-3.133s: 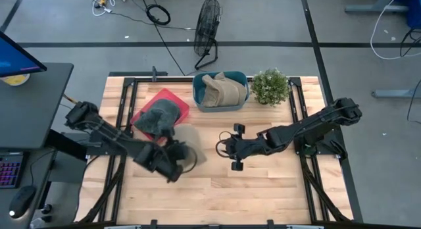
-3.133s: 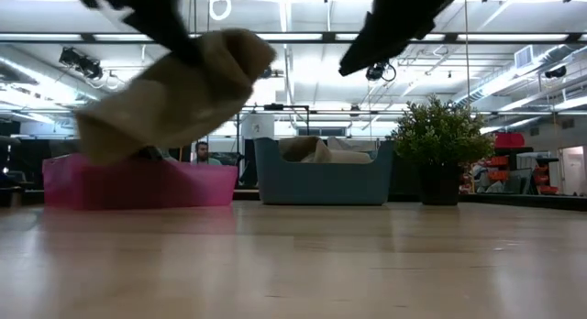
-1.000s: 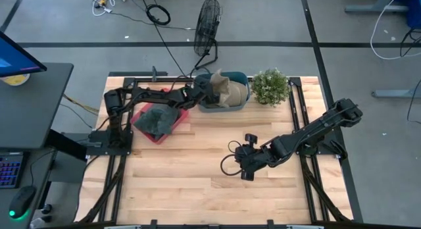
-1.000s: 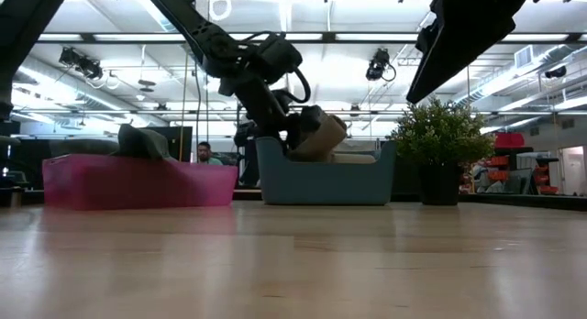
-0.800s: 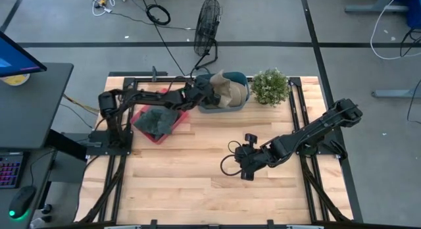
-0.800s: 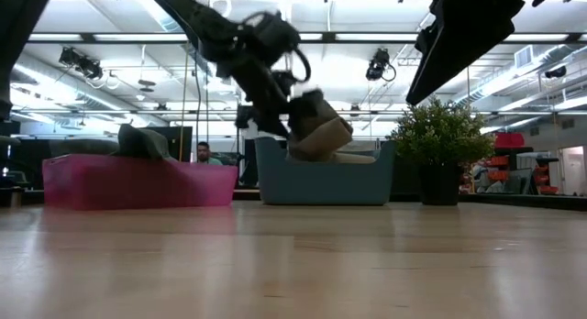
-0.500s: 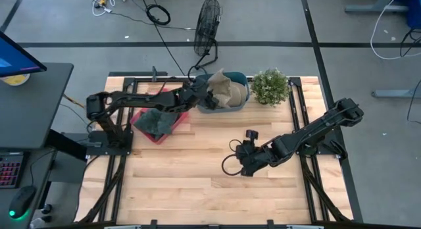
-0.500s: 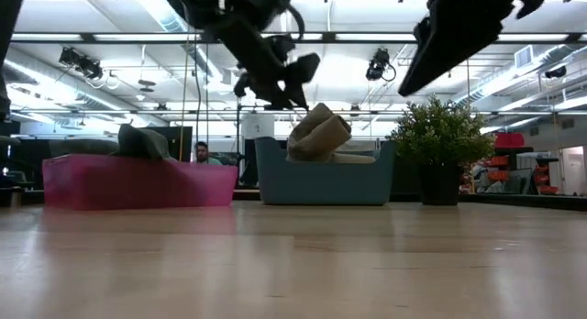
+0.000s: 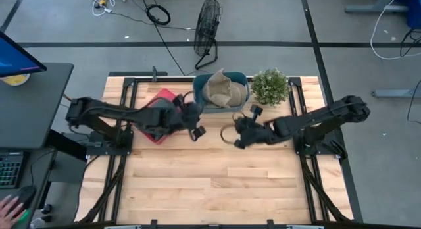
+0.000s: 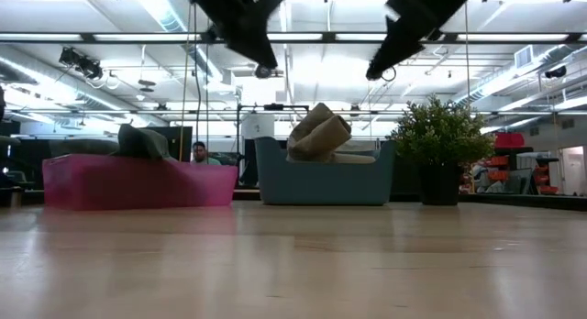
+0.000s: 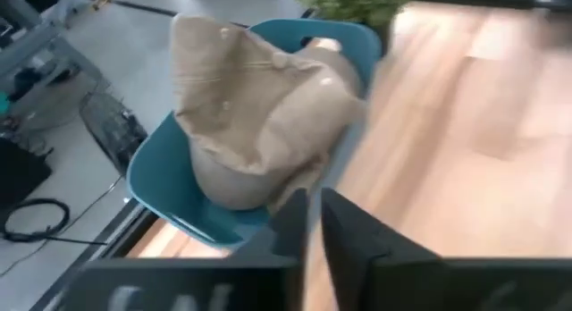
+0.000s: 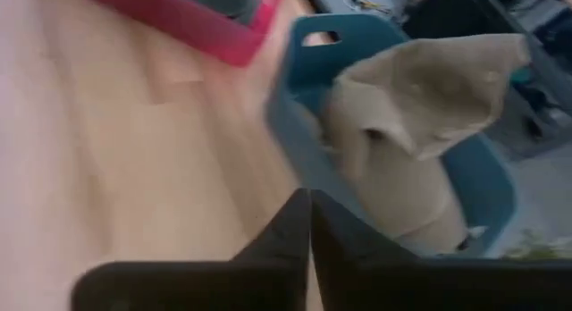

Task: Pick & Place hat
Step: Put the brown cap into the blue bin

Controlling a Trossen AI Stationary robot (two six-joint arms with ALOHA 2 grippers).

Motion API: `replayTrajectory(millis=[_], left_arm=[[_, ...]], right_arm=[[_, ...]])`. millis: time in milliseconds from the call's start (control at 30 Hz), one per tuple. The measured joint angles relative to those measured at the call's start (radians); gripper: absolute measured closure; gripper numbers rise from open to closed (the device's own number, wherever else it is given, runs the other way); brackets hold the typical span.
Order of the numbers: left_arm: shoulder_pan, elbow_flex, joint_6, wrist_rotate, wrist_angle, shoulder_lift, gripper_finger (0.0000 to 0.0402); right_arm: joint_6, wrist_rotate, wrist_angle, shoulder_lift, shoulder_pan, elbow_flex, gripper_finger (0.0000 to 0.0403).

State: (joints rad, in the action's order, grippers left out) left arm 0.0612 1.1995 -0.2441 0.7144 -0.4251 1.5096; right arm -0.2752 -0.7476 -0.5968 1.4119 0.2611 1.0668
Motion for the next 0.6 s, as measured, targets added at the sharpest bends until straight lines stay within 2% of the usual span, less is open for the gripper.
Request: replayTrajectory(millis=[100, 167, 300, 400, 600], left_arm=[[0.065, 0.000, -0.010, 0.029, -0.041, -0.031, 0.0394], [0.106, 0.000, -0.022, 0.070, -0.056, -0.048, 0.0394], [0.170, 0.001, -0.082, 0.190, -0.121, -0.081, 0.0395], [0.202, 0.001, -0.158, 0.258, -0.192, -0.087, 0.0397], [0.235, -0.003, -0.263, 0.288, -0.270, -0.083, 0.0395]], right_arm=[[0.052, 0.004, 0.059, -0.003, -0.088, 0.000, 0.0394], [0.068, 0.022, 0.120, 0.002, -0.151, 0.000, 0.0392], [0.192, 0.124, 0.277, 0.036, -0.276, 0.000, 0.0399], [0.228, 0.211, 0.375, 0.075, -0.362, 0.000, 0.0400], [0.221, 0.303, 0.457, 0.205, -0.507, 0.000, 0.0401]])
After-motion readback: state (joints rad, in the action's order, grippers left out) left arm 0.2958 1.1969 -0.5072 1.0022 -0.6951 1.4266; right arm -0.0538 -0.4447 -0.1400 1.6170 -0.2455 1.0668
